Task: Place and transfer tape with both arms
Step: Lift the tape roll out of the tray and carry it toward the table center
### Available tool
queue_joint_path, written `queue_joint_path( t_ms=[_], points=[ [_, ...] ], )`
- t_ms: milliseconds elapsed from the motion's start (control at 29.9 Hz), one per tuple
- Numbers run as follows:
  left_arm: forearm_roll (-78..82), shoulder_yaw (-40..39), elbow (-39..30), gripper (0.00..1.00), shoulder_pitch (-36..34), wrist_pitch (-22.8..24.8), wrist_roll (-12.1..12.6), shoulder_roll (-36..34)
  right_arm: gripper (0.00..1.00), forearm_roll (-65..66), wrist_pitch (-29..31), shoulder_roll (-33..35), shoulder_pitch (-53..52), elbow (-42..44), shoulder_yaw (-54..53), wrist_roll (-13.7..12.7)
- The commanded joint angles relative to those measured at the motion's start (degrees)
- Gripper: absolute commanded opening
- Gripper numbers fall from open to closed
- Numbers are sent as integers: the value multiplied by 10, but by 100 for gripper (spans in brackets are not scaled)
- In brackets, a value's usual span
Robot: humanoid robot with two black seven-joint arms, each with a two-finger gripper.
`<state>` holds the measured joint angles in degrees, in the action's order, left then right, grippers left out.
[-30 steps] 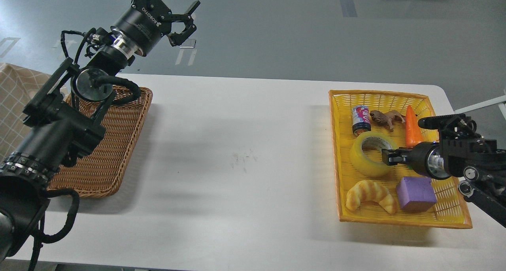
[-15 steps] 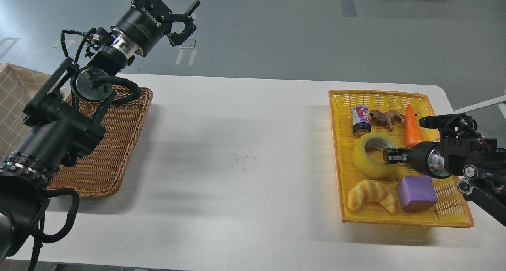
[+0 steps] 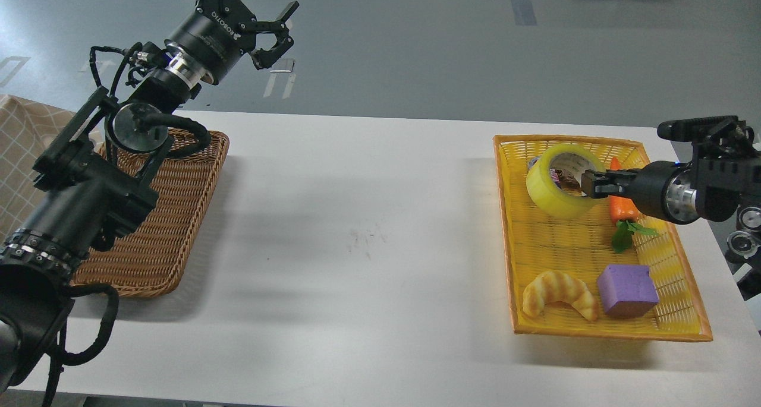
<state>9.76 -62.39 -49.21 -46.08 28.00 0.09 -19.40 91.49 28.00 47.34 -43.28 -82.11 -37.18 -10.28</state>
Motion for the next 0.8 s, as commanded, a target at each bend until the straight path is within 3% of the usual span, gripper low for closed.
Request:
queue_joint_path(
  t_ms=[0, 401, 768],
  points=[
    [0, -1, 0, 98, -1, 0, 0, 0, 0, -25, 0, 18, -28, -9, -2, 0],
    [0, -4, 0, 98, -1, 0, 0, 1, 0, -26, 0, -31, -98, -7, 3, -1],
    [0, -3, 0, 98, -5, 0, 0, 5, 0, -17, 0, -163, -119, 27, 58, -6]
  ],
)
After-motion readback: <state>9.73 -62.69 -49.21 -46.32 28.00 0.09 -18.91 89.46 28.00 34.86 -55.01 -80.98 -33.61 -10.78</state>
